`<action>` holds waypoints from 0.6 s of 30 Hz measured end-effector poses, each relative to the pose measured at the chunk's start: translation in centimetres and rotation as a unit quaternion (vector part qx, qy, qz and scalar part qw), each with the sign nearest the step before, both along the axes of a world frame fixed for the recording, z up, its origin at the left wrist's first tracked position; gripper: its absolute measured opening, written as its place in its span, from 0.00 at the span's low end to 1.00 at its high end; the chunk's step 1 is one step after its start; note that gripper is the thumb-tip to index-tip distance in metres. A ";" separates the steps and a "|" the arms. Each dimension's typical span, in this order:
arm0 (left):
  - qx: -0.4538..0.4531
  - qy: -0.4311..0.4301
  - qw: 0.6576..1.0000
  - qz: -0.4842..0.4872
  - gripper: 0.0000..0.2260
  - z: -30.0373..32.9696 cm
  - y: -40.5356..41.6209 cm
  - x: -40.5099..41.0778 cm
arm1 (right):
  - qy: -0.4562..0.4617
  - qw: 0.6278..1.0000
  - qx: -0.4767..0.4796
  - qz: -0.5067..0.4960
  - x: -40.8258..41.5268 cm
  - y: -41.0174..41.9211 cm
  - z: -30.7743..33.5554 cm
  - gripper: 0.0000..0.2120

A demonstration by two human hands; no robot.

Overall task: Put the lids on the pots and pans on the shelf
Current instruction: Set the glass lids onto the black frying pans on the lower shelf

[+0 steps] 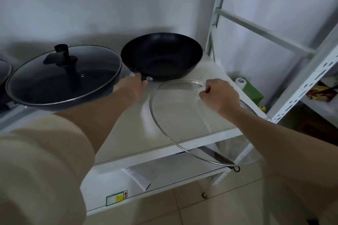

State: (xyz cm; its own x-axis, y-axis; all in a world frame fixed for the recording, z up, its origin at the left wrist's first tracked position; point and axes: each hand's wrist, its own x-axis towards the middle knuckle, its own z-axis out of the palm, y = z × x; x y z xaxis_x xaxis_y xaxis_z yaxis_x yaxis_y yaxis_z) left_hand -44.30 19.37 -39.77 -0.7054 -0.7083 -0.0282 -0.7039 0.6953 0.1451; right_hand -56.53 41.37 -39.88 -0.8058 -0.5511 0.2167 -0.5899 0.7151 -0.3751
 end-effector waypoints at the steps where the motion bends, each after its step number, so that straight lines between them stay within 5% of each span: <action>1: 0.007 0.001 1.000 -0.009 0.18 0.1 -0.4 0.0 | -0.018 1.000 -0.022 -0.012 0.0 0.5 0.8 0.06; 9: 0.024 -0.001 0.998 -0.051 0.17 1.3 0.9 2.5 | -0.031 0.988 -0.142 -0.052 1.7 1.6 7.9 0.07; 18: 0.003 -0.039 0.979 -0.198 0.18 1.8 -0.3 7.9 | -0.012 0.992 -0.124 -0.004 1.5 -4.5 10.3 0.10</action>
State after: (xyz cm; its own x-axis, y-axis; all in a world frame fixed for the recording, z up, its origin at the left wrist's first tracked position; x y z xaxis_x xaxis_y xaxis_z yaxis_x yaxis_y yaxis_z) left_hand -36.42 19.08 -38.00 -0.9204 -0.3791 -0.0954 -0.3881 0.9155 0.1064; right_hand -55.08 36.85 -29.58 -0.8169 -0.4764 0.3253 -0.5728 0.6035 -0.5546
